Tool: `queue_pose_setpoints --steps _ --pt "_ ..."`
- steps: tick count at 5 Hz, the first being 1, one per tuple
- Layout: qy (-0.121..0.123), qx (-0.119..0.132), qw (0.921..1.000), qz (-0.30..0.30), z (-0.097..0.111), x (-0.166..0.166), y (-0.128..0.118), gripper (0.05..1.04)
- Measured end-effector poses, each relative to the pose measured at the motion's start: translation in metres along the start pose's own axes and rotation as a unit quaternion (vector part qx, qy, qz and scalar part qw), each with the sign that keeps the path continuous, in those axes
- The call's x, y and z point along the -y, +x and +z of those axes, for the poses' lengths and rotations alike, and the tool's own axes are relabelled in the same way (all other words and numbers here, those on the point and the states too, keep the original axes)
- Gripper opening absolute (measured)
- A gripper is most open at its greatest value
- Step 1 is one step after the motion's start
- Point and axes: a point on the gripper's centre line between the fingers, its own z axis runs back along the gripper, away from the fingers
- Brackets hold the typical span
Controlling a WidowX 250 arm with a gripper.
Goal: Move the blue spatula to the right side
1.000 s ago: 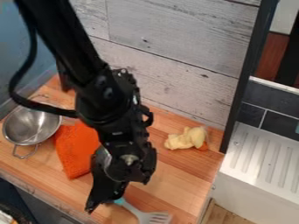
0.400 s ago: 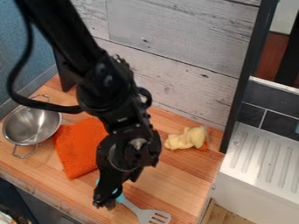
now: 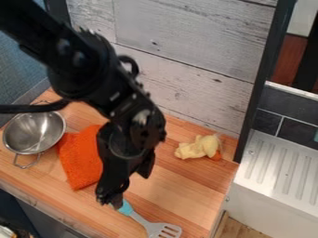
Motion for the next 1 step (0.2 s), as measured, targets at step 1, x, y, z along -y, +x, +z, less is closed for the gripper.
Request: queue_pose_setpoints --steps 1 --pt "-0.012 0.016 0.9998 0.001 0.0176 0.0055 0.0084 1.0"
